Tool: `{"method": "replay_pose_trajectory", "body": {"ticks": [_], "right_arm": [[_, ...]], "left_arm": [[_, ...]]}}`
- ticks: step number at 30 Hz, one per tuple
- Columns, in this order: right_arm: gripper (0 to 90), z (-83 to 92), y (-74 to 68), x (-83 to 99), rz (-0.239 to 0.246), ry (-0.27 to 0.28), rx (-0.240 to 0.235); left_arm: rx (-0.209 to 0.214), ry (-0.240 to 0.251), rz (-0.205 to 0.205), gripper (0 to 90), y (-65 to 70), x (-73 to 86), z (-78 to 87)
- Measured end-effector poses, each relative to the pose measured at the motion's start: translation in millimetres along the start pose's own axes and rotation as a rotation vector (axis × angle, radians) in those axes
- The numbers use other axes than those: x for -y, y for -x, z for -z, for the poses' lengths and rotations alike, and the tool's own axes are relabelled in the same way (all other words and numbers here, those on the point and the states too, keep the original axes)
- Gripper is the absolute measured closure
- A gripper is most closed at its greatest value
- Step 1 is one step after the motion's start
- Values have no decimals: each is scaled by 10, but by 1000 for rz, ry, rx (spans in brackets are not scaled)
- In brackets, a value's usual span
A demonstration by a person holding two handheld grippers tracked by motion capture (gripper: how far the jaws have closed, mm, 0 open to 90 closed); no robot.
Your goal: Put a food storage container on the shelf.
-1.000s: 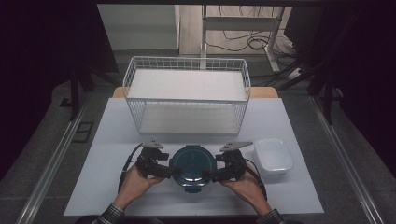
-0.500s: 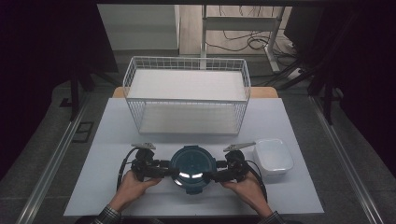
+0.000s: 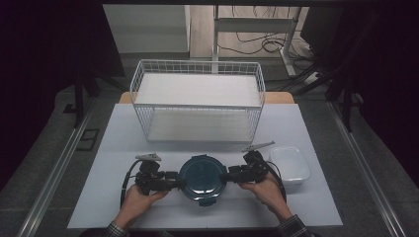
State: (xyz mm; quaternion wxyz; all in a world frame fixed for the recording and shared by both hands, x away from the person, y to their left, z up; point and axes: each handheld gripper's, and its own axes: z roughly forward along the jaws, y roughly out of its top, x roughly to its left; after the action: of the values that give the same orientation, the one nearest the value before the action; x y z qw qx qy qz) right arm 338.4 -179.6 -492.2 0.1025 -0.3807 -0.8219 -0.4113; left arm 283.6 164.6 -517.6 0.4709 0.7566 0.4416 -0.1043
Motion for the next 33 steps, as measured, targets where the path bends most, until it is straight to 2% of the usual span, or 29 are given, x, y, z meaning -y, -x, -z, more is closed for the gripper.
{"method": "replay_pose_trajectory", "body": {"ticks": [2, 3, 5, 7, 9, 10, 11, 12, 13, 14, 15, 17, 18, 20, 22, 26, 33], "right_arm": [[358, -11, 60, -3, -33, -9, -29], [364, -15, 78, 1, -41, -8, -43], [395, -17, 94, 10, -60, -6, -61], [433, -7, 85, 19, -59, -3, -74], [444, 8, 77, 27, -61, -8, -88], [444, 8, 77, 27, -61, -8, -88], [440, 60, 73, 52, -73, 4, -104], [440, 60, 73, 52, -73, 4, -104], [428, 134, 70, 103, -87, 25, -112], [442, 152, 69, 127, -97, 30, -124], [457, 175, 53, 160, -110, 34, -143], [467, 187, 34, 185, -110, 37, -141], [517, 204, -33, 280, -115, 28, -127], [527, 201, -42, 297, -119, 25, -129], [541, 194, -72, 341, -142, 41, -134], [549, 206, -85, 329, -144, 32, -136], [554, 210, -89, 350, -161, 50, -141]], "left_arm": [[102, -33, 64, 368, -48, 27, -75], [123, -36, 84, 342, -74, 37, -85], [137, -27, 97, 378, -109, 38, -64], [152, -5, 97, 406, -126, 52, -64], [149, -7, 53, 426, -90, 44, -39], [149, -7, 53, 438, -90, 44, -39], [146, 7, -29, 462, -16, 37, -8], [146, 7, -29, 475, -16, 37, -8], [146, 15, -137, 498, 76, 30, 25], [139, 14, -175, 504, 113, 30, 35], [136, 13, -189, 507, 128, 32, 39], [136, 17, -194, 509, 132, 39, 41], [140, 19, -183, 509, 116, 45, 41], [149, 21, -168, 509, 85, 56, 40], [144, 16, -190, 508, 97, 58, 50], [141, 14, -222, 508, 114, 59, 54], [142, 20, -232, 508, 115, 67, 54]]}}
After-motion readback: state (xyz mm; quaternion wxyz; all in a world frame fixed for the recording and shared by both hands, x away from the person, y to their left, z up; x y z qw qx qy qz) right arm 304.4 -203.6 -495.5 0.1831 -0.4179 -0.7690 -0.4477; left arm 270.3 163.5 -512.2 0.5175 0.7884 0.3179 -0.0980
